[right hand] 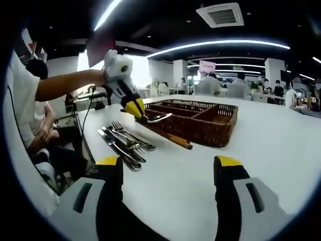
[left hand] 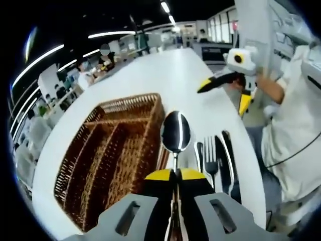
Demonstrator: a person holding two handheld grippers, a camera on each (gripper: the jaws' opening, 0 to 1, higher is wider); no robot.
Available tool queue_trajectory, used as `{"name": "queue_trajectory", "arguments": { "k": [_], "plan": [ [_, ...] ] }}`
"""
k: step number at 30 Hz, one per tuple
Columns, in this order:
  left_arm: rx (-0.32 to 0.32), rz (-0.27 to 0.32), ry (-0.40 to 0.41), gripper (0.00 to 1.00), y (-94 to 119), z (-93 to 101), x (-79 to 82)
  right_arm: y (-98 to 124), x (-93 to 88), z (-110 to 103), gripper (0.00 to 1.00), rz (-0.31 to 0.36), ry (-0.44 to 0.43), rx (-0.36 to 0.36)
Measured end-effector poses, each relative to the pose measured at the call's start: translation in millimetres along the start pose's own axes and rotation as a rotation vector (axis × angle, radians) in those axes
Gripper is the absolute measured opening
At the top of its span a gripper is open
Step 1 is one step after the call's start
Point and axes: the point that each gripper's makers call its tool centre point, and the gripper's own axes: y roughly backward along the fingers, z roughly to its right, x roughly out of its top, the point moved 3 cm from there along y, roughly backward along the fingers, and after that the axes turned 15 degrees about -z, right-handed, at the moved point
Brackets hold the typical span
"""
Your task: Arrange the knives, forks, and spoons in their matching storage slots by inserting each utensil handle-first until every utensil is classified and aligned in the correct compartment
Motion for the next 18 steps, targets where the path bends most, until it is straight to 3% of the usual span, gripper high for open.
{"name": "queue_trajectory", "arguments": {
  "k": [7, 18],
  "plan": [
    [0.012, -0.017, -0.008, 0.03, 9.6, -18.5, 3.4, 2.4, 1.4, 3.6, 0.86, 0.019, -0.015, -0.02],
    [0.01, -0.038, -0.011, 0.03, 17.6, -27.3, 17.4, 4.3, 7.2, 7.5, 0.95, 0.033, -0.046, -0.028]
  ]
}}
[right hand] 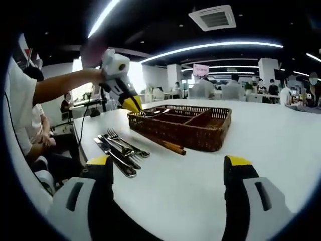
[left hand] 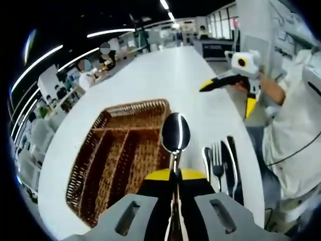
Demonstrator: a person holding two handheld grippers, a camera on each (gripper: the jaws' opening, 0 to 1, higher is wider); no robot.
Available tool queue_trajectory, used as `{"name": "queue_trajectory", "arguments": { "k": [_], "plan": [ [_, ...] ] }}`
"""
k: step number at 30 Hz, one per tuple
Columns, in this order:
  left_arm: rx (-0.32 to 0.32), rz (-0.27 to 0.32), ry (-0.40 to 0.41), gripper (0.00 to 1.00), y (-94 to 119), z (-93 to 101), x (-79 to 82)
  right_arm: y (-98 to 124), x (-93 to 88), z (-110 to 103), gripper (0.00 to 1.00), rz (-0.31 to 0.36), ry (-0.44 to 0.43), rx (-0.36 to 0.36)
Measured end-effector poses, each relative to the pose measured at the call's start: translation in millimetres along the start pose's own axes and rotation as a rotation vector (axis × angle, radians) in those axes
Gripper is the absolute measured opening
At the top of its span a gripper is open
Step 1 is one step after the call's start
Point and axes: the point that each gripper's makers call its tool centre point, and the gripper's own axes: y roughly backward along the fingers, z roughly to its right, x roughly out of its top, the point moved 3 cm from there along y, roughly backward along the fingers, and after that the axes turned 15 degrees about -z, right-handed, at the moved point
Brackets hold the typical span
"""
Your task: Arrange the knives, forks, and spoons in their matching storage slots by inserting each utensil handle-first until every utensil is classified and aligned in the correct compartment
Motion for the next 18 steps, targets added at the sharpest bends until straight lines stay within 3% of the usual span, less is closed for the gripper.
{"name": "queue_trajectory", "arguments": {
  "k": [5, 18],
  "plan": [
    [0.014, -0.009, -0.007, 0.03, 3.9, -3.9, 4.7, -2.3, -0.1, -0.1, 0.99, -0.009, 0.01, -0.007],
    [-0.006, -0.014, 0.021, 0.02, 5.1, -15.4, 12.9, -2.3, 1.9, -3.8, 0.97, -0.005, 0.041, -0.012]
  ]
}}
